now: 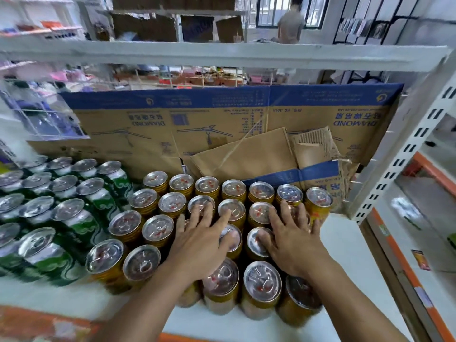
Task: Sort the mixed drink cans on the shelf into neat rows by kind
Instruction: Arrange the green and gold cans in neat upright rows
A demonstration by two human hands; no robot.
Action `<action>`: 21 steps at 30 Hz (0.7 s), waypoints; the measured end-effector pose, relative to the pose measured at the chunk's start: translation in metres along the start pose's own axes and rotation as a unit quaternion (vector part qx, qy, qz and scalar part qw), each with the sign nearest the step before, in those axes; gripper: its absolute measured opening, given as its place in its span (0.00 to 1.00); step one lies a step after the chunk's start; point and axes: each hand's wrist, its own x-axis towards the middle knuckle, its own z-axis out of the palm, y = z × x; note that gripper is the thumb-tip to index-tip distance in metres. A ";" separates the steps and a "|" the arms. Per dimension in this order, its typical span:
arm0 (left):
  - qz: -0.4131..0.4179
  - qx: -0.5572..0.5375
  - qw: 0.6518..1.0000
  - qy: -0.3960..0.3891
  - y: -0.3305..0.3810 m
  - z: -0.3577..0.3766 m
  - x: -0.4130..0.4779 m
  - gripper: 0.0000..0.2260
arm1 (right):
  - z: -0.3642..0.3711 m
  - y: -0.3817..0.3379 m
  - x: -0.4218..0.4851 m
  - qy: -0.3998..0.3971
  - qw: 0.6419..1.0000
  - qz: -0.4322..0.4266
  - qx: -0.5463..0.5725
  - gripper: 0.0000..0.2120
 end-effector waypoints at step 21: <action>0.021 0.003 0.999 0.038 -0.097 -0.017 -0.037 0.28 | 0.010 -0.099 -0.024 0.047 0.999 0.017 0.022 0.32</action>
